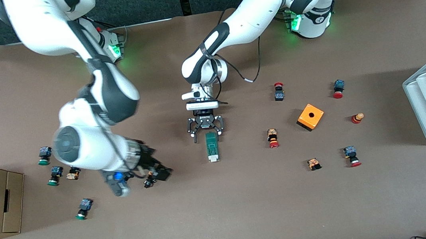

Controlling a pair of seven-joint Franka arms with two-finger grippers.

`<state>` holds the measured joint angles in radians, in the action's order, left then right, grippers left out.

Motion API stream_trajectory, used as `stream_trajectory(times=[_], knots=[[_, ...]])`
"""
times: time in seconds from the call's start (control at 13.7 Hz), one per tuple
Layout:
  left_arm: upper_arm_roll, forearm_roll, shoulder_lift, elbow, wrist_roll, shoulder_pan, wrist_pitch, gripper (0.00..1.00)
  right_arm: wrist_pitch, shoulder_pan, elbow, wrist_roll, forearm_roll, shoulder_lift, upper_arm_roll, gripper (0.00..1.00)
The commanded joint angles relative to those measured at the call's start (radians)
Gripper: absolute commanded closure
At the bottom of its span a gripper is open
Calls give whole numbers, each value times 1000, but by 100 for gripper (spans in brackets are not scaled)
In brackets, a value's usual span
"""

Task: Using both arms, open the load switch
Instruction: 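Press the left gripper onto the switch while the right gripper reaches the lever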

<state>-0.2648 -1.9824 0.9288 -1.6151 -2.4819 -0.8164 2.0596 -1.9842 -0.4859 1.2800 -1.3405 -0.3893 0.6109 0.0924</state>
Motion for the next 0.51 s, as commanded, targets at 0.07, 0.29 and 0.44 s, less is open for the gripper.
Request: stream_trajectory(times=[0.07, 0.29, 0.44], knots=[[1, -23, 19, 15, -18, -4, -27, 0, -113, -133, -91, -176, -57, 136, 101, 2], [1, -21, 27, 17, -18, -4, -33, 0, -163, -204, -91, -244, -62, 173, 150, 2], [1, -18, 31, 17, -18, -4, -38, 0, -163, -204, -91, -271, -63, 185, 144, 2]])
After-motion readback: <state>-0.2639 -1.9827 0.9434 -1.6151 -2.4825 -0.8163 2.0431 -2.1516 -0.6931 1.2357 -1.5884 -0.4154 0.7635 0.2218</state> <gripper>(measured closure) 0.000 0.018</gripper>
